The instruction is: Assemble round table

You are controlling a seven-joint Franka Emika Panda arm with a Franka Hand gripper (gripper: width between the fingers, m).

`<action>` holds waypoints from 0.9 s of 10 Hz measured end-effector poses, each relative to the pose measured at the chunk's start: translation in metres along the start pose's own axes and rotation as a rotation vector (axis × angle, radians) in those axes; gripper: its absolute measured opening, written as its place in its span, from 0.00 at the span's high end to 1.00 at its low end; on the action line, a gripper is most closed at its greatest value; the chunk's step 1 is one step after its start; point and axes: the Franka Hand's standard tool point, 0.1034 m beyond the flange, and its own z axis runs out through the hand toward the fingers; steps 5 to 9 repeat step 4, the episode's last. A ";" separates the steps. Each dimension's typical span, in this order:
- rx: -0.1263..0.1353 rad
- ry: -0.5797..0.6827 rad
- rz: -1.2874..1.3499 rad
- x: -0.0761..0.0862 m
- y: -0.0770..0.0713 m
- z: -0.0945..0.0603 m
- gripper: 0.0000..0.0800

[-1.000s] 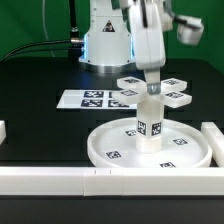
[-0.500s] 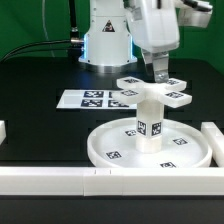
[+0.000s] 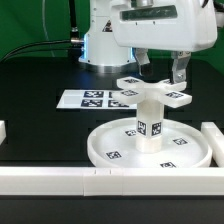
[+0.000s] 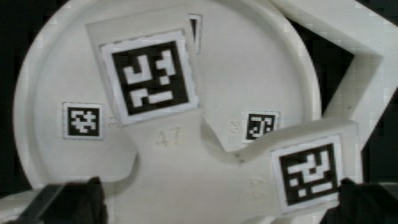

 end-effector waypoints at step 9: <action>-0.001 0.000 0.000 0.000 0.000 0.000 0.19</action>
Offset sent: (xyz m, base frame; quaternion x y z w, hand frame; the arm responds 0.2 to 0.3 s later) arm 0.0000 0.0000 0.0000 0.0000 0.0000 0.0000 1.0000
